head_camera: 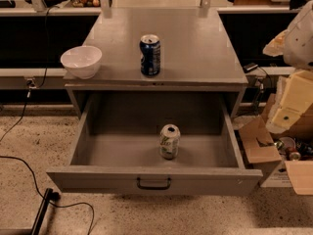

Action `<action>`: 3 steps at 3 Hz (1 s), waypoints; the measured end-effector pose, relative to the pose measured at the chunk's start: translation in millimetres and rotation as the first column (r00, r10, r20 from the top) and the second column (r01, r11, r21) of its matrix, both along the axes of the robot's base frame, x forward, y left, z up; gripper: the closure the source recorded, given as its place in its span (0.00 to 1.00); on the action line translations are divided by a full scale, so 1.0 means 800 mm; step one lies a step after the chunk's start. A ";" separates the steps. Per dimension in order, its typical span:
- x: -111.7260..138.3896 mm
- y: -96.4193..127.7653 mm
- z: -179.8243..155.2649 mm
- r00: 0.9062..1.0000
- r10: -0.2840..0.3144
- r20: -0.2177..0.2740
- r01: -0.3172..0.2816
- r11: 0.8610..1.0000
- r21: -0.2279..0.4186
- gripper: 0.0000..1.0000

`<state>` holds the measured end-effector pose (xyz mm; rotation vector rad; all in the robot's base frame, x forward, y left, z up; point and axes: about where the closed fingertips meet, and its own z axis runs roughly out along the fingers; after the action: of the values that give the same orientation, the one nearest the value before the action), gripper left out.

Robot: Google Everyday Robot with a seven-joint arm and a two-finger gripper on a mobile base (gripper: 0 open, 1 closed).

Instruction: Pick 7up can from top drawer and place on counter

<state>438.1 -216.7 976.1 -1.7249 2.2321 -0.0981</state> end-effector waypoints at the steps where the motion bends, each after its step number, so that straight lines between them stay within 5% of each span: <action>1: 0.002 0.002 -0.004 1.000 -0.002 -0.001 0.002 1.000 0.008 0.00; 2: 0.018 0.029 -0.069 0.999 -0.024 -0.040 0.029 0.990 0.135 0.00; 3: -0.001 0.084 -0.160 0.994 0.002 -0.108 0.034 0.944 0.329 0.00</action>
Offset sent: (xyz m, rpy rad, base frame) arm 0.0449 0.0640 -0.1614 0.4054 0.1330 -0.0801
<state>437.1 -149.7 848.5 -1.5605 2.1838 0.3552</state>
